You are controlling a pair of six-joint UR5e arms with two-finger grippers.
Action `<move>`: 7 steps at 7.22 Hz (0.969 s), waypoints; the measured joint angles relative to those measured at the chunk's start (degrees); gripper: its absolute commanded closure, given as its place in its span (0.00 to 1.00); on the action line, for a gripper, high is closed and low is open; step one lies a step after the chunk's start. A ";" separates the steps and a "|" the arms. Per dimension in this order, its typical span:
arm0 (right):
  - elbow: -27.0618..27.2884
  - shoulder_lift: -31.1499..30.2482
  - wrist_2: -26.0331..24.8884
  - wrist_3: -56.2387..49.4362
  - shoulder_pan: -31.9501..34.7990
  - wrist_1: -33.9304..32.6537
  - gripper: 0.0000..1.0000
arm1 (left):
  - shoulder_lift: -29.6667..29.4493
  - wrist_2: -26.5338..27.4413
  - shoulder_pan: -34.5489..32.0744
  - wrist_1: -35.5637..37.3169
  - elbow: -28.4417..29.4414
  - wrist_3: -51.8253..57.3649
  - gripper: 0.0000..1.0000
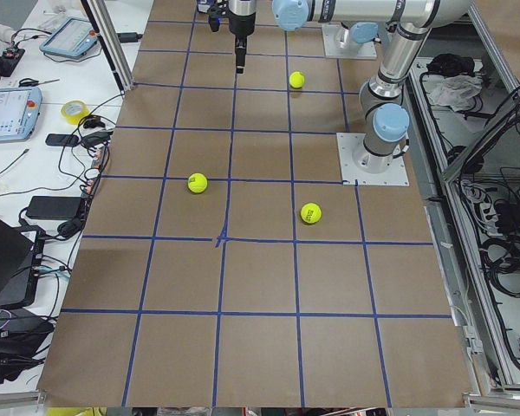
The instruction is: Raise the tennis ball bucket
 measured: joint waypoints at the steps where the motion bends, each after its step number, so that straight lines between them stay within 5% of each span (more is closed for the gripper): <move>1: 0.00 0.00 0.01 0.00 0.00 0.01 0.00 | -0.01 0.03 0.01 0.04 0.00 0.00 0.00; 4: 0.12 0.80 -0.18 -0.63 -0.84 -0.49 0.00 | -0.01 0.00 0.08 0.06 0.00 0.00 0.00; 7: 0.30 5.49 -2.89 -3.90 -9.30 -1.34 0.00 | 0.03 0.02 0.09 0.06 0.00 0.00 0.00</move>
